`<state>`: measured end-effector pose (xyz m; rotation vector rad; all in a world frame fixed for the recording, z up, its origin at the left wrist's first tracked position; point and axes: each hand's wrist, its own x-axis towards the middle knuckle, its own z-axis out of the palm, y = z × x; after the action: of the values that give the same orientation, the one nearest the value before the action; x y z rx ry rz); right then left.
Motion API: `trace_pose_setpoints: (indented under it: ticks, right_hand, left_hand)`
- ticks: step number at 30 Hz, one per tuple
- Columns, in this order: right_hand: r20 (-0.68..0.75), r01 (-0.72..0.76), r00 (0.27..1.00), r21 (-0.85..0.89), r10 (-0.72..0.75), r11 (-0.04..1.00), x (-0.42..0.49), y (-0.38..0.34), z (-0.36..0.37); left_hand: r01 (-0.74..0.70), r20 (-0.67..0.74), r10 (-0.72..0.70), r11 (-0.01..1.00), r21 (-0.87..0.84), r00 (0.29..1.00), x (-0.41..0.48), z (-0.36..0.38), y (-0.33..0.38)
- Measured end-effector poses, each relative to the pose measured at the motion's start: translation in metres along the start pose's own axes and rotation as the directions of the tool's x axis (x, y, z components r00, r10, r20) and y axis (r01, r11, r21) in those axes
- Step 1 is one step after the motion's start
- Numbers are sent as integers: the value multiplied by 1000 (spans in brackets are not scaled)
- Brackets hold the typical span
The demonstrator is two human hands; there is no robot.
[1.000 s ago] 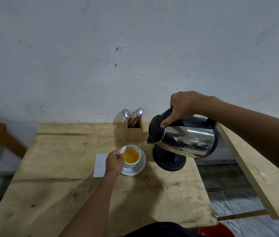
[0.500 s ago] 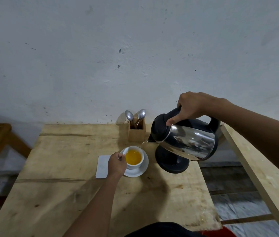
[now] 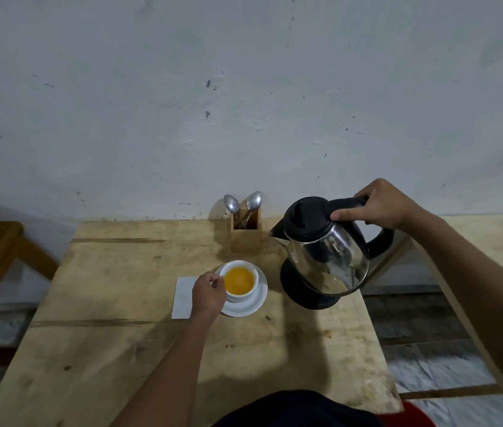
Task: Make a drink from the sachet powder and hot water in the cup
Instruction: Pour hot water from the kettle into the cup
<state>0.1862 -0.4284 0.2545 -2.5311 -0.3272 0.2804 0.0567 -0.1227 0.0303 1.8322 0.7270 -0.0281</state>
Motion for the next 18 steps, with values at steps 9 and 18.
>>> trace_pose_setpoints:
  ticks: [9, 18]
  right_hand:
    - [-95, 46, 995, 194, -28, 980, -7, 50, 32]
    - [-130, 94, 990, 299, -57, 950, -4, 80, 49]
  left_hand:
    - [10, -27, -10, 1000, 24, 1000, -2, 1, 1]
    - [24, -48, -23, 999, 36, 999, -7, 1, 3]
